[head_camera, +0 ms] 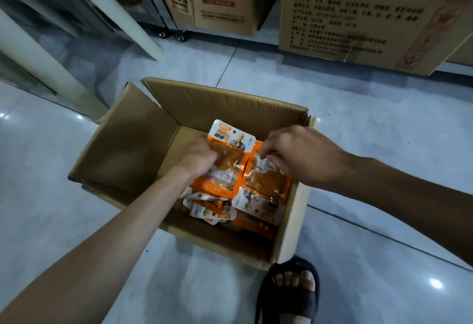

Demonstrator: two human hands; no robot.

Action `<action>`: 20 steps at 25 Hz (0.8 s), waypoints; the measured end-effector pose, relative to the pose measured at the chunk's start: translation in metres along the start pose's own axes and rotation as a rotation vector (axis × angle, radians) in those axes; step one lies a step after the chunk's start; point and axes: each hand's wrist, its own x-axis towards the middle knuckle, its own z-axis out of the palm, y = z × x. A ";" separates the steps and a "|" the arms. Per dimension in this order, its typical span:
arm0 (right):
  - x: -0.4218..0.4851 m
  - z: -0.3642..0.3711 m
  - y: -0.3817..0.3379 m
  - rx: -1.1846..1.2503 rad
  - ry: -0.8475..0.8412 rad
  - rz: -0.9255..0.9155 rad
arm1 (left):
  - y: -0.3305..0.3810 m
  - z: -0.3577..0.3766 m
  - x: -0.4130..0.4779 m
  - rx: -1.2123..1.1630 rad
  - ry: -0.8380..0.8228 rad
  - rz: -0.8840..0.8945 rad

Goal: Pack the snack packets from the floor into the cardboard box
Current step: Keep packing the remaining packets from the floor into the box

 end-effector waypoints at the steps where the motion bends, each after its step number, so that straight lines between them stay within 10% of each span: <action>1: -0.004 -0.001 0.001 0.014 0.014 -0.002 | -0.002 0.001 0.002 0.142 0.035 0.034; 10: -0.038 -0.023 0.020 0.175 0.256 0.105 | 0.039 0.008 -0.044 0.801 0.283 0.235; 20: -0.216 -0.044 0.092 0.671 0.225 0.700 | 0.184 0.119 -0.148 0.646 -0.111 0.689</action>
